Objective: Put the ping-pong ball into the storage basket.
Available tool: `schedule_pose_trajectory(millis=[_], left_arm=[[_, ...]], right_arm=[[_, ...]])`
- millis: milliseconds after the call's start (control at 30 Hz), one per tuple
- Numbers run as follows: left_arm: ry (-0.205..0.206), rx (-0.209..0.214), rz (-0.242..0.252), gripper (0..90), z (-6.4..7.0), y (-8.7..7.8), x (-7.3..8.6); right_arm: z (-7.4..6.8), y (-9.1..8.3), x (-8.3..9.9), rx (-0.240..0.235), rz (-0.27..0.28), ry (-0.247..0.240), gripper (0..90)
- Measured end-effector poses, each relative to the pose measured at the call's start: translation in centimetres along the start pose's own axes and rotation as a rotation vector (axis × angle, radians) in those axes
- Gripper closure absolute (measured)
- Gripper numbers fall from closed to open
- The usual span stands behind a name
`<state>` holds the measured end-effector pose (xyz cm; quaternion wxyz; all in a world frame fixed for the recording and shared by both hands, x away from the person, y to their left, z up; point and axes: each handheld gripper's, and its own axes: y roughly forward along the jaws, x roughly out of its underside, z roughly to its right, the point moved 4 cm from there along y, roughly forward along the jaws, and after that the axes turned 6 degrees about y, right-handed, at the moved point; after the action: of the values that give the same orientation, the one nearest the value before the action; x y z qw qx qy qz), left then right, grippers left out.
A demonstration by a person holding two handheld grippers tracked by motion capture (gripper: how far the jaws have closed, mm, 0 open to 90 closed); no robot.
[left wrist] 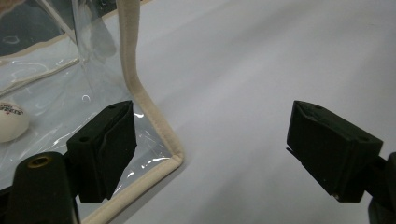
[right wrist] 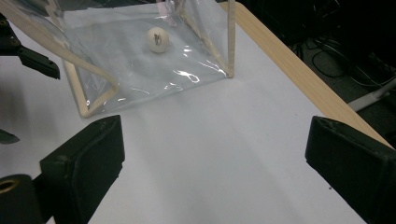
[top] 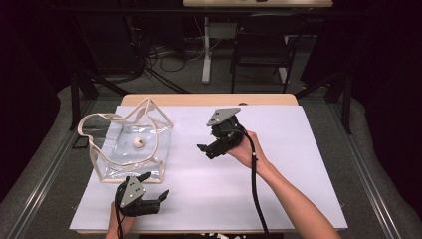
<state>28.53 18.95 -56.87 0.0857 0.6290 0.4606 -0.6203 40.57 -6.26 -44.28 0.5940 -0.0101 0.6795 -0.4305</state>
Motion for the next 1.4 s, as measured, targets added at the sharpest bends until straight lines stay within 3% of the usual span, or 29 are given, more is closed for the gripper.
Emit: schedule_pose_trajectory(millis=[1400], left_arm=[[-0.005, -0.002, 0.0, 16.3, 0.0, 0.1, 0.0]], right_arm=[[2.1, -2.6, 7.8, 0.084, 0.003, 0.114, 4.8]])
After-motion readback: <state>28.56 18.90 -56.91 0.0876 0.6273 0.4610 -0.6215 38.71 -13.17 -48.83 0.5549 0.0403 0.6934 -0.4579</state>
